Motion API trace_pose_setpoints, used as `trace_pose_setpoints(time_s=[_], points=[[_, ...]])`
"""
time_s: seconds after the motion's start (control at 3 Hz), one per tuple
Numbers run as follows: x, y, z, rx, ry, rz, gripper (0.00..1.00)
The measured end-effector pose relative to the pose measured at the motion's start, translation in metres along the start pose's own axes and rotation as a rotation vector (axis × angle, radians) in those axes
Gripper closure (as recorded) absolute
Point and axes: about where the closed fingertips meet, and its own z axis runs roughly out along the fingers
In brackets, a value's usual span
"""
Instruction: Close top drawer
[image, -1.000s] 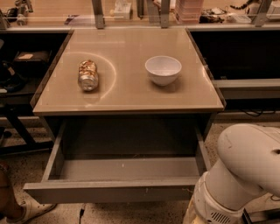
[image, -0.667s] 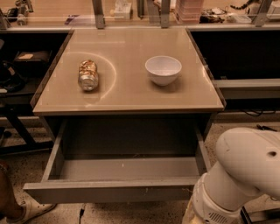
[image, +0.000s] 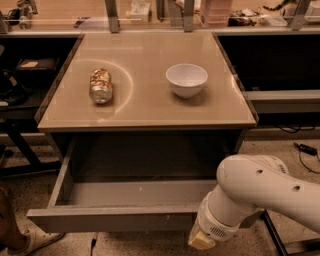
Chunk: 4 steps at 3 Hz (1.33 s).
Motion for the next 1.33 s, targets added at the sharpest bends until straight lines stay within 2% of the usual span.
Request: trace_pose_setpoints(time_s=[0.33,0.67,1.0,1.33], points=[[0.0,-0.011,0.008,0.007,-0.008,0.007,1.0],[-0.007,-0.035,0.012,0.034,-0.029,0.013,1.0],[-0.007,-0.035,0.012,0.034,-0.029,0.013,1.0],[-0.008,-0.044,0.004,0.117,-0.056,0.084,1.0]])
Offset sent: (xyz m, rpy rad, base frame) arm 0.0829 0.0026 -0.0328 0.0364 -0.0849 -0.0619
